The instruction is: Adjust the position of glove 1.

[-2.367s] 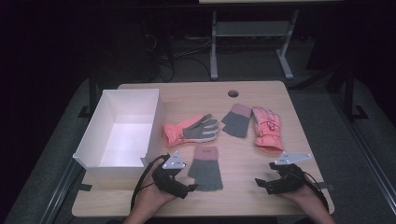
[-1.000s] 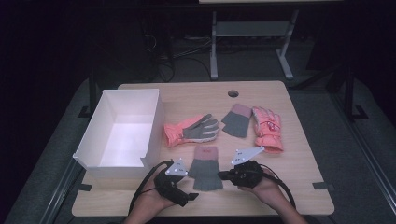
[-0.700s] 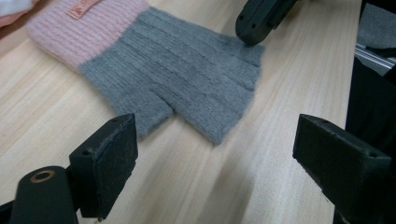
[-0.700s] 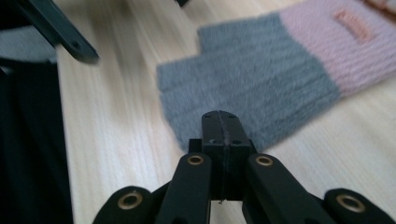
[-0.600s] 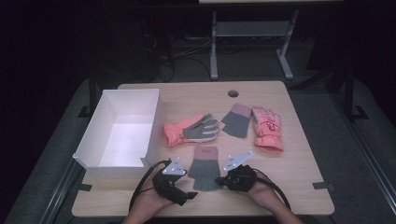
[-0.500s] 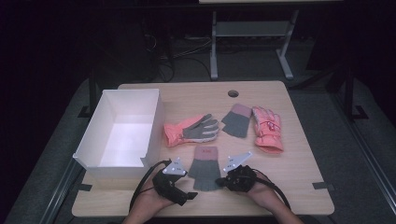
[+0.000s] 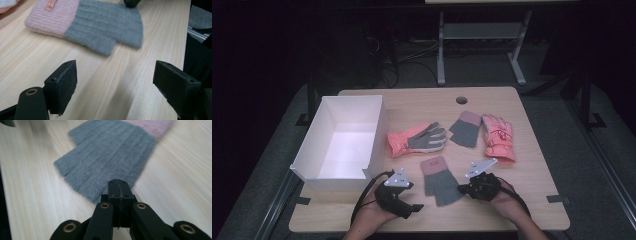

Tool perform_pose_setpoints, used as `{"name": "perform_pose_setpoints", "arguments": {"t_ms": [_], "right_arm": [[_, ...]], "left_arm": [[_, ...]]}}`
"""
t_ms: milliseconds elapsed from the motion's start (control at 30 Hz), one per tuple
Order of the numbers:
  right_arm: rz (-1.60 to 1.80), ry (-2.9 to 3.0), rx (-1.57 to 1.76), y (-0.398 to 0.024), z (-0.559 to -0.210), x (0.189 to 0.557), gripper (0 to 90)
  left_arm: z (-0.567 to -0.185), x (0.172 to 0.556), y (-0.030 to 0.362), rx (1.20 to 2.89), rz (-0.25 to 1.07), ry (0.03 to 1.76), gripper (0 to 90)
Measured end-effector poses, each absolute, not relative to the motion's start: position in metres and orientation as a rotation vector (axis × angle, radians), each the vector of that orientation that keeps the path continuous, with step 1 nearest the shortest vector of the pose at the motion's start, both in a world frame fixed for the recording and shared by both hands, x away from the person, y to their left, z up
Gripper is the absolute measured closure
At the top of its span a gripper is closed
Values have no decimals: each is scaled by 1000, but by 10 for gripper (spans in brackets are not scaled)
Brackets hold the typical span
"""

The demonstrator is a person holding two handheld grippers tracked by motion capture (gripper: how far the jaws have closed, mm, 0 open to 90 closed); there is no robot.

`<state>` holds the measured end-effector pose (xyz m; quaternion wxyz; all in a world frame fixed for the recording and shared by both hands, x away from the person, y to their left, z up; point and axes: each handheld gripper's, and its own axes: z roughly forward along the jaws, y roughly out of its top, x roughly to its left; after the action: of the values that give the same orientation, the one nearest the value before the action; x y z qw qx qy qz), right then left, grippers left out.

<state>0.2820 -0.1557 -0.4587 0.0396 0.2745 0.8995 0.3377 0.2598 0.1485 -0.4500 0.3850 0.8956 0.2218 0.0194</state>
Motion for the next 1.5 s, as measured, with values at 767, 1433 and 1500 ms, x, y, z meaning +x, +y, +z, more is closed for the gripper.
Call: {"name": "perform_pose_setpoints", "arguments": {"t_ms": [767,1433,1500], "right_arm": [[990,2546,1054,-207,-442,313,900],[1007,2604,979,-133,-457,365,900],[1048,2632,960,-126,-457,360,900]], "left_arm": [[-452,262,149,2277,50,576,191],[-452,262,150,2264,50,583,190],[-452,262,149,2270,51,577,190]]}}
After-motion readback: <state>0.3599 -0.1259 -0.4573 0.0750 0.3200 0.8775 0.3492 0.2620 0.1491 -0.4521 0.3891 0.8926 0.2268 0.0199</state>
